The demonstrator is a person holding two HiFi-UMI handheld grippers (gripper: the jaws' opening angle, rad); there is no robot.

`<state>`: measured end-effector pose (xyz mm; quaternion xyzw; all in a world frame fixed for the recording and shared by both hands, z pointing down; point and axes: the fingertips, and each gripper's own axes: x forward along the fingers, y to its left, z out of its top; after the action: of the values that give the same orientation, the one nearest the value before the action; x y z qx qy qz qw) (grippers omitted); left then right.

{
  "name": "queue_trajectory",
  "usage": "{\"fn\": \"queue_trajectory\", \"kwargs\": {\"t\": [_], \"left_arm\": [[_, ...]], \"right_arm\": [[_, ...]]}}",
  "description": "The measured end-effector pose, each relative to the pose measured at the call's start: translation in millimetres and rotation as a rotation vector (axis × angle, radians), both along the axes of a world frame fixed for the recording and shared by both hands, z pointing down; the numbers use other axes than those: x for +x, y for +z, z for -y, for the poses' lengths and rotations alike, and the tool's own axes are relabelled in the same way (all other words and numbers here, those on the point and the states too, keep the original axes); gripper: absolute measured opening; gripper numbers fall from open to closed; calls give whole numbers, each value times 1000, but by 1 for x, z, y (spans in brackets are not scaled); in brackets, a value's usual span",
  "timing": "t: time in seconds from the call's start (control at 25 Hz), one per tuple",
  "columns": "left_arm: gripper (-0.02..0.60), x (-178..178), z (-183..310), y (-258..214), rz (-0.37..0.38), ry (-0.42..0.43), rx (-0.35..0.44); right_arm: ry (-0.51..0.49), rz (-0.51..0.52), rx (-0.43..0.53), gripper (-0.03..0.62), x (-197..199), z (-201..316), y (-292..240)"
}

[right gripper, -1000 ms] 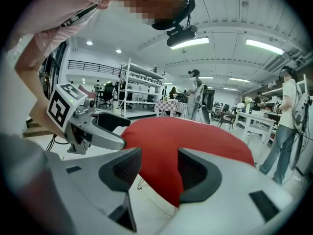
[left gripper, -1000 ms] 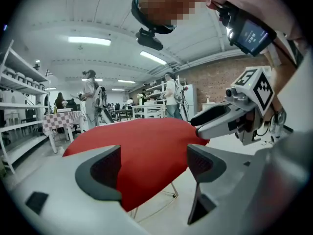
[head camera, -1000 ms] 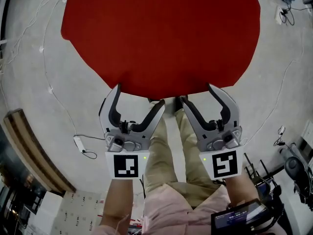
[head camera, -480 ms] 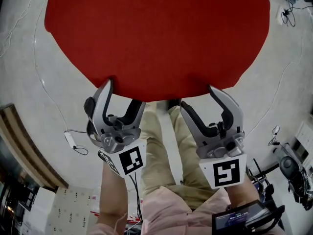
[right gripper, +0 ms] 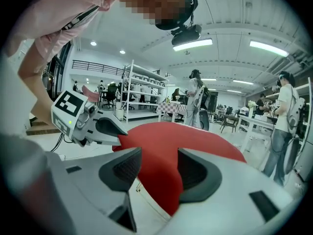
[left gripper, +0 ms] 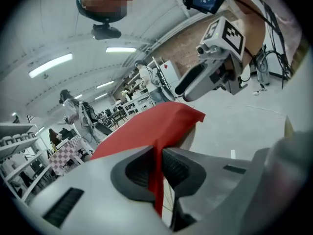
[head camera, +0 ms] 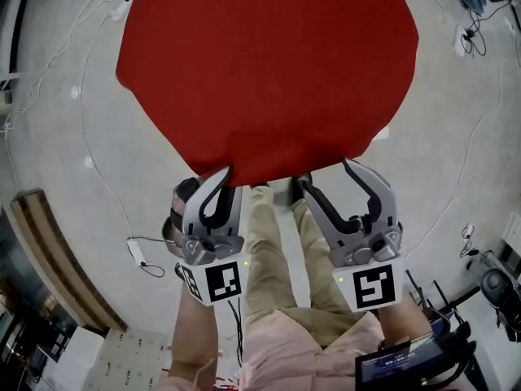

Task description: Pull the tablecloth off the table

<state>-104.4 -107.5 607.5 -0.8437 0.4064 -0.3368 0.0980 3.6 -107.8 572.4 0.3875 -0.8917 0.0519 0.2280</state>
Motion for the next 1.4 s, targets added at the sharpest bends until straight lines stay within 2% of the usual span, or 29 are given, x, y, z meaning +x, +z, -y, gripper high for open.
{"fn": "queue_trajectory", "kwargs": {"t": [0.2,0.44,0.68,0.88,0.92,1.2,1.4], "left_arm": [[52,5,29,-39,-113,0,-63],[52,12,56,-67,-199,2,-123],[52,11,64,-68,-265,3,-182],[52,9,67,-66,-319,0,-199],[52,7,68,-67,-327,-4,-200],[52,3,66,-71,-330,-13,-193],[48,-1,58,-79,-362,-36,-200]], "right_arm": [[-24,-14,-22,233,-10,11,-9],[-47,-59,-50,282,-16,27,-2],[-51,-185,-6,285,-25,42,21],[-24,-217,-16,281,-22,54,27],[-12,-223,-14,267,-20,56,25],[58,-205,-38,61,-11,67,5],[89,-178,-32,28,-12,68,-23]]}}
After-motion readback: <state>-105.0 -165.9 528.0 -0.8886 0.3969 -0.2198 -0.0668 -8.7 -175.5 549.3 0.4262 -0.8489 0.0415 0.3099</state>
